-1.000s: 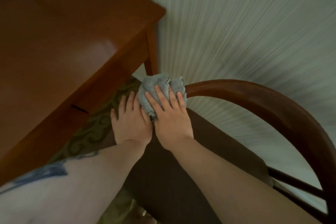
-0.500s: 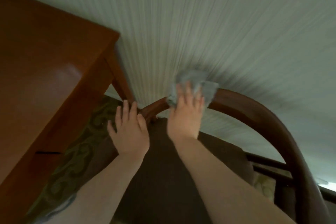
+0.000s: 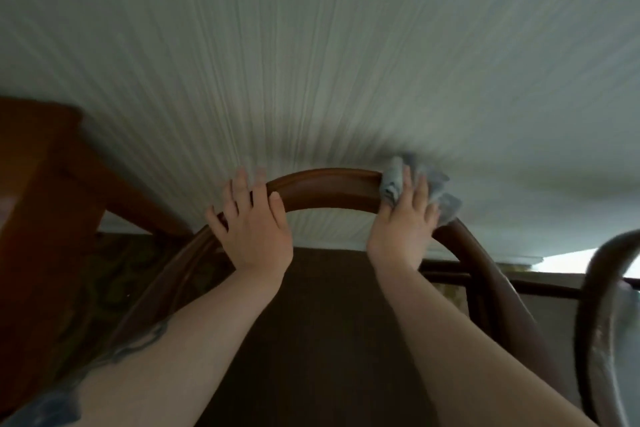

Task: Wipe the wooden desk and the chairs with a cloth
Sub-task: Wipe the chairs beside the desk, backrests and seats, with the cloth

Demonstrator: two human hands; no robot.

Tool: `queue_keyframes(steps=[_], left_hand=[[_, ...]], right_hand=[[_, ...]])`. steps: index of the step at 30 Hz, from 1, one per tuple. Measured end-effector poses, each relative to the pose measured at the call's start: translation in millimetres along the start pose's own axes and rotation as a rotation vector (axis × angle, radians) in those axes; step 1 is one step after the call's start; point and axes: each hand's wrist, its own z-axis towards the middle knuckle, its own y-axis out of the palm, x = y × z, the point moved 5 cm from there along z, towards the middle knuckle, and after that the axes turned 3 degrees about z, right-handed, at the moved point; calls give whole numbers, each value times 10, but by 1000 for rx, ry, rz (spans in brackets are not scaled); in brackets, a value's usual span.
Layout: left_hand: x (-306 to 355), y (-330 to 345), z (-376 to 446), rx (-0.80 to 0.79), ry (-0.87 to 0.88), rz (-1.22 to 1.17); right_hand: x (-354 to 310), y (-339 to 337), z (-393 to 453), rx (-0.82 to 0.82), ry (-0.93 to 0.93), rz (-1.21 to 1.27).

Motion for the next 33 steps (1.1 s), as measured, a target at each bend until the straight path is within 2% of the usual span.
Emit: queue_keyframes(steps=[3, 5, 9, 14, 17, 22, 25, 30, 33], left_hand=[[423, 42, 26, -104, 179, 5], [703, 71, 39, -199, 302, 12], [1182, 55, -157, -342, 516, 58], [1703, -136, -669, -479, 720, 30], [1955, -339, -857, -488, 803, 76], [2418, -684, -1250, -503, 892, 138], [2650, -823, -1601, -499, 930, 87], [2844, -878, -2334, -512, 928, 54], [3054, -880, -2829, -534, 907, 43]], right_hand=[[-342, 110, -55, -144, -336, -44], [-210, 11, 57, -177, -375, -121], [370, -336, 148, -211, -80, -157], [666, -968, -44, -252, 36, -112], [765, -1447, -280, -222, 85, -81], [1120, -2185, -780, -166, 166, -13], [1456, -2465, -1097, -106, 227, 34], [2015, -2800, -1618, -103, 338, 131], [2336, -3132, -1772, -72, 311, 133]])
